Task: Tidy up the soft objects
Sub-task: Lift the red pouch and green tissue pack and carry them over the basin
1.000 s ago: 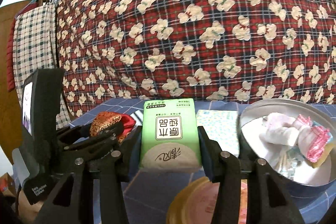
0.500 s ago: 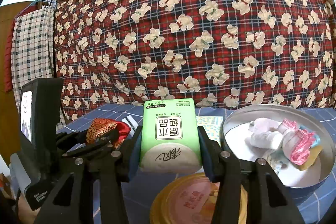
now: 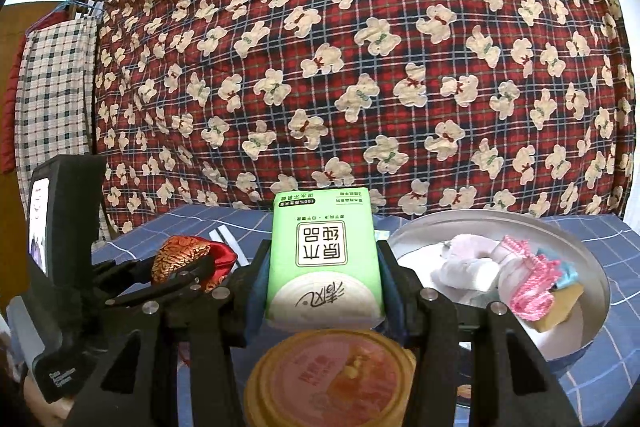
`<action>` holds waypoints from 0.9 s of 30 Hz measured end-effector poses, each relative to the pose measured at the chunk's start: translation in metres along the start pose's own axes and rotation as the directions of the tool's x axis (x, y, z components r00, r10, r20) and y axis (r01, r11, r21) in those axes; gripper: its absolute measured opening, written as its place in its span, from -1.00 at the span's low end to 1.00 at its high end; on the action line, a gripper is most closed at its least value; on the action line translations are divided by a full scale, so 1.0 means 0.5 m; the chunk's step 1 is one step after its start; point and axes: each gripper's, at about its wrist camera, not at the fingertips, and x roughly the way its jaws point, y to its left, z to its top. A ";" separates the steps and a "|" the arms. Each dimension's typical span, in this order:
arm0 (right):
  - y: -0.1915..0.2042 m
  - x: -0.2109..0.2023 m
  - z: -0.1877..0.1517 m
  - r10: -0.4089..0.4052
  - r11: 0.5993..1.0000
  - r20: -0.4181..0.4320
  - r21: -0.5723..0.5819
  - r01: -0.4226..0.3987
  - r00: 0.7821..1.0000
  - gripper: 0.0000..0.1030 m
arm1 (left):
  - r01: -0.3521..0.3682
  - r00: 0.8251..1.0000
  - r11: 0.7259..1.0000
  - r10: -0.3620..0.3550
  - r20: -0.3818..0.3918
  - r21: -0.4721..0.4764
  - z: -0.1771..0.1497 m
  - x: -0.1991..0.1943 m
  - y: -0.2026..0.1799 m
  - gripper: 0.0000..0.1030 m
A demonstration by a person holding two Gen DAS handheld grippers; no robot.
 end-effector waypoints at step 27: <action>-0.165 -0.045 0.016 -0.148 0.988 0.057 0.055 0.145 0.987 0.01 | 0.076 0.995 0.997 -0.077 0.060 0.029 0.029 -0.067 -0.105 -0.31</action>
